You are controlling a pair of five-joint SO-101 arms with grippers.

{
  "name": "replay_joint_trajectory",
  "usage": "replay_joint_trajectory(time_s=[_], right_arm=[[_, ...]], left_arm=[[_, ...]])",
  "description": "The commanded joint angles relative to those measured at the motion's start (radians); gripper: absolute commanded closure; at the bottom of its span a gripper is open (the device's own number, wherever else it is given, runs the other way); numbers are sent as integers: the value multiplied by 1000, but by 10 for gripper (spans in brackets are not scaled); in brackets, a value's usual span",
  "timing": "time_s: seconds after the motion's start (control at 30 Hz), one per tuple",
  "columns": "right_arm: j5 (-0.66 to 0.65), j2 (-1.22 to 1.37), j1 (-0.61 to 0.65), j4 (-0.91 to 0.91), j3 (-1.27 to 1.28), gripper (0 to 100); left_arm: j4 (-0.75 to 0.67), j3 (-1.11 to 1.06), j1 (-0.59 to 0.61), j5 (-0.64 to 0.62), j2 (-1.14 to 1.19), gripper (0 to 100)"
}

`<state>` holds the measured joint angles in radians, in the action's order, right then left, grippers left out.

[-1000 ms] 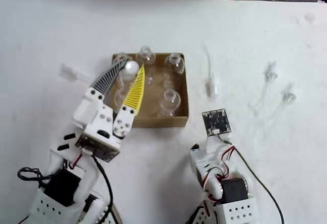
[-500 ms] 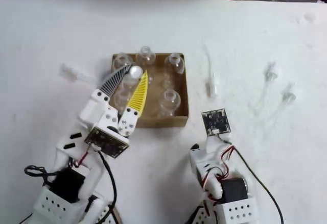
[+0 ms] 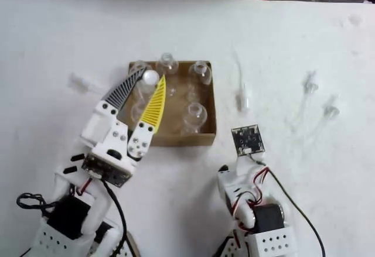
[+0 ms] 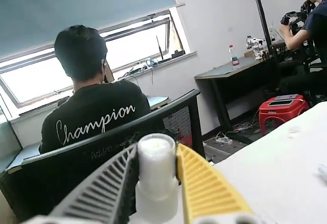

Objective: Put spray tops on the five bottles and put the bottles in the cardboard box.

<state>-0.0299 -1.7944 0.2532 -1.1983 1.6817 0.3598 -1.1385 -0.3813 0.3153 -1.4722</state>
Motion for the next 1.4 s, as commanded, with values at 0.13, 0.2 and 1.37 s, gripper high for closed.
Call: replay_joint_trajectory(time_s=[0.13, 0.2, 1.37], right_arm=[[-11, -5, -8, -4, 9, 836], [-11, -5, -8, -4, 9, 836], [-11, -5, -8, -4, 9, 836]], left_arm=[[48, 40, -2, -43, -10, 977], [46, 21, -2, -43, -10, 977], [-41, -195, 53, -54, -10, 977]])
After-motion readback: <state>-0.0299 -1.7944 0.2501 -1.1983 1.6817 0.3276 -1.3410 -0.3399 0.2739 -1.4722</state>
